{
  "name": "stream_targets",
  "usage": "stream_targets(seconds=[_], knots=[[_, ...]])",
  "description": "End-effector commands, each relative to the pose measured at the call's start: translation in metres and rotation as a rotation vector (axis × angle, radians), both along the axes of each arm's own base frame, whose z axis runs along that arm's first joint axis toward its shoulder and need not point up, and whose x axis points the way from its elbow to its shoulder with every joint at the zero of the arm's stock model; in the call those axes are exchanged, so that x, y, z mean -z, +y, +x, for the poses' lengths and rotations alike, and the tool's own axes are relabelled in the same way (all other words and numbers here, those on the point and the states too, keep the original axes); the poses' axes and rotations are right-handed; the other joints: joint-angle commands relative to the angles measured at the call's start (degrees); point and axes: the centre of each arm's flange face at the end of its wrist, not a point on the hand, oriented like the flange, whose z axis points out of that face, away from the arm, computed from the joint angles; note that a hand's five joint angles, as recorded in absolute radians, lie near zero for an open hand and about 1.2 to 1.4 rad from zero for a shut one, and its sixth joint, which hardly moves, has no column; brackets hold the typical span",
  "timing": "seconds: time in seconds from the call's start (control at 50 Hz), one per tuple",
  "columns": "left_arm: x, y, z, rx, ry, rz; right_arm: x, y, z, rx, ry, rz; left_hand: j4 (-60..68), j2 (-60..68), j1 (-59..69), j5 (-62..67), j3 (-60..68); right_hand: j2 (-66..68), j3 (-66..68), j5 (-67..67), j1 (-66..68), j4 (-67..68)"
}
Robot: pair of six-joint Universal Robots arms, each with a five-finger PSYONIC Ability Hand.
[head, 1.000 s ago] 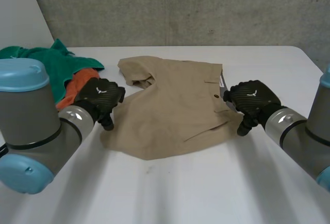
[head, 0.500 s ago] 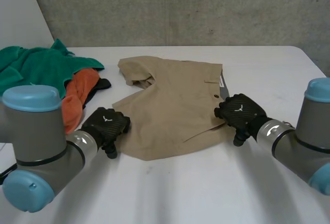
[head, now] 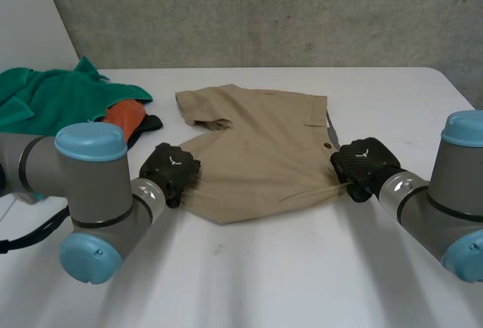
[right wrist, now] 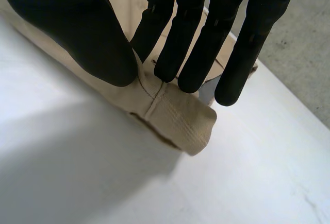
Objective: Fold the laundry.
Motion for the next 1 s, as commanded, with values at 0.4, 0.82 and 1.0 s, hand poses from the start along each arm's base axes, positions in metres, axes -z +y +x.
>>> stream_targets(seconds=[0.4, 0.82, 1.0], knots=[[-0.044, 0.050, 0.023, 0.053, -0.145, 0.317, -0.033, 0.059, -0.033, -0.107, 0.255, 0.318, 11.69, 11.56, 13.37, 13.61, 12.12, 12.46, 12.07, 12.34, 18.02, 11.54], [-0.105, -0.103, -0.064, 0.035, 0.242, -0.313, -0.033, -0.085, -0.005, 0.138, -0.029, -0.241, 11.69, 11.56, 13.37, 13.61, 12.12, 12.46, 12.07, 12.34, 18.02, 11.54], [-0.074, -0.141, -0.088, 0.017, 0.257, -0.485, -0.003, -0.147, 0.020, 0.125, -0.040, -0.589, 11.69, 11.56, 13.37, 13.61, 12.12, -4.39, -4.78, -4.51, 1.16, -5.31]])
